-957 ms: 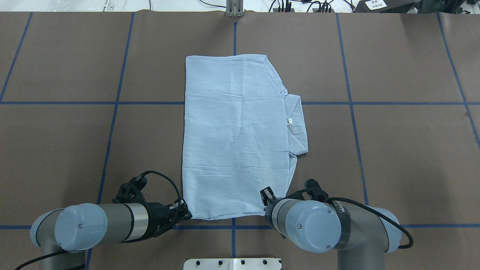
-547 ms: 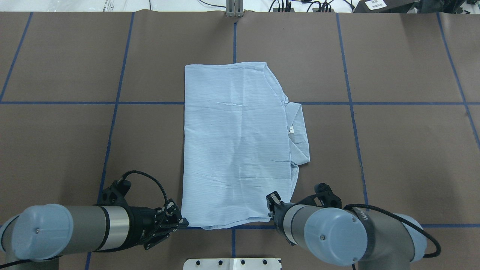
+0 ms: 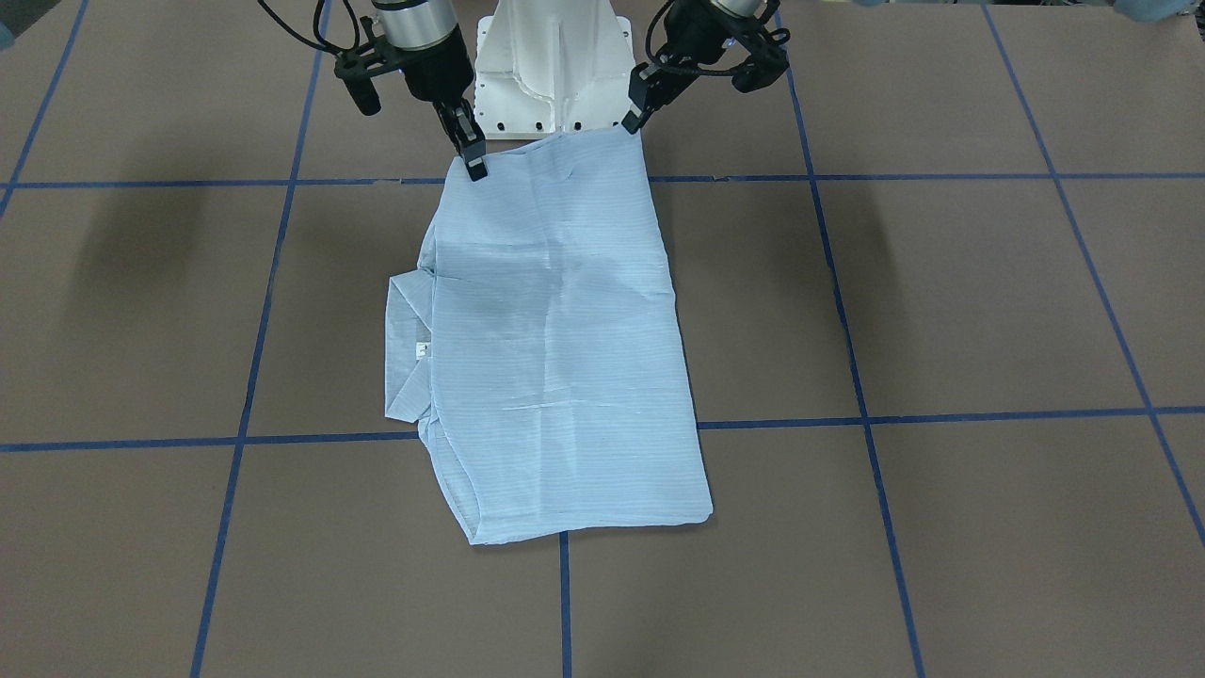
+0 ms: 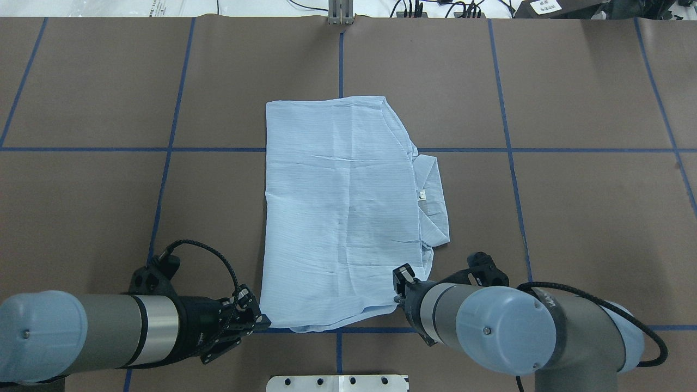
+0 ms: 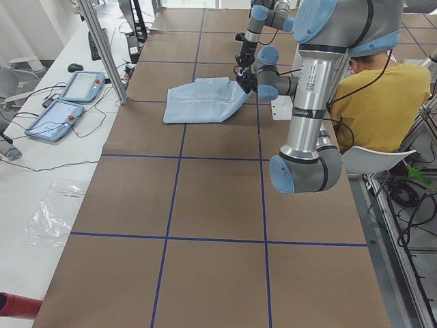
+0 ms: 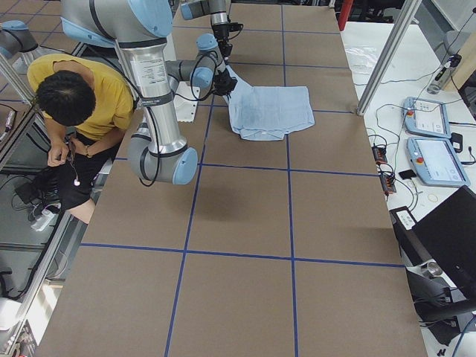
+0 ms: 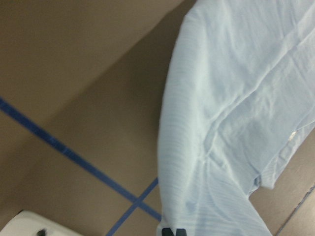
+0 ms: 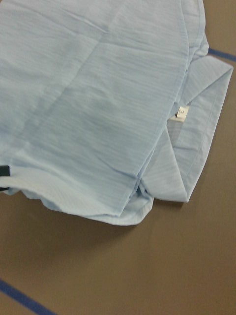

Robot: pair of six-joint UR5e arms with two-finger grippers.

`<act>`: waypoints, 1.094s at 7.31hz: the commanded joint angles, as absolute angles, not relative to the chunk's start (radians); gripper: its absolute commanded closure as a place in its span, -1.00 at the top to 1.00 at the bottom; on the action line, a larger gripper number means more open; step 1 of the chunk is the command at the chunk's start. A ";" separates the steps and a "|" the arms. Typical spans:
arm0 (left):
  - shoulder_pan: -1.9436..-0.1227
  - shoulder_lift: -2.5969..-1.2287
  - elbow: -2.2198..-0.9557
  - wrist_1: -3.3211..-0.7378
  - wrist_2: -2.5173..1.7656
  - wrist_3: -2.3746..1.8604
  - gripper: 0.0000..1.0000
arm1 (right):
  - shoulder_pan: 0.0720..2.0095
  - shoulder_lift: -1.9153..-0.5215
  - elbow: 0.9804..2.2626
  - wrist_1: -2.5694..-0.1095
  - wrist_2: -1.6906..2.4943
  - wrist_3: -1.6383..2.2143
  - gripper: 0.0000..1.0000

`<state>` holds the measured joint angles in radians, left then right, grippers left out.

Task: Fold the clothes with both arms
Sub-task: 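Grasp both near corners and lift them toward the collar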

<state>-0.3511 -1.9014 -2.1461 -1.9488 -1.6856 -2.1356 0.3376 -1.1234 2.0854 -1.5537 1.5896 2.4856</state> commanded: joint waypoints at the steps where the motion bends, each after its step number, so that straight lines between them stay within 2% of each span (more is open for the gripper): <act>1: -0.504 -2.011 -1.977 -1.933 -1.724 -1.995 -1.00 | 0.524 -0.966 1.882 -1.545 1.704 2.386 -1.00; 2: -0.593 -2.081 -1.865 -1.936 -1.727 -1.926 -1.00 | 0.581 -0.925 1.776 -1.537 1.753 2.312 -1.00; 3: -0.627 -2.147 -1.712 -1.984 -1.727 -1.878 -1.00 | 0.610 -0.845 1.618 -1.488 1.758 2.272 -1.00; 4: -0.673 -2.166 -1.577 -2.122 -1.738 -1.870 -1.00 | 0.635 -0.760 1.430 -1.392 1.776 2.252 -1.00; 5: -0.702 -2.202 -1.407 -2.282 -1.744 -1.870 -1.00 | 0.670 -0.721 1.298 -1.302 1.814 2.214 -1.00; 6: -0.724 -2.235 -1.288 -2.371 -1.744 -1.870 -1.00 | 0.686 -0.689 1.188 -1.234 1.819 2.145 -1.00; 8: -0.756 -2.298 -1.177 -2.391 -1.746 -1.844 -1.00 | 0.727 -0.603 1.035 -1.197 1.830 2.068 -1.00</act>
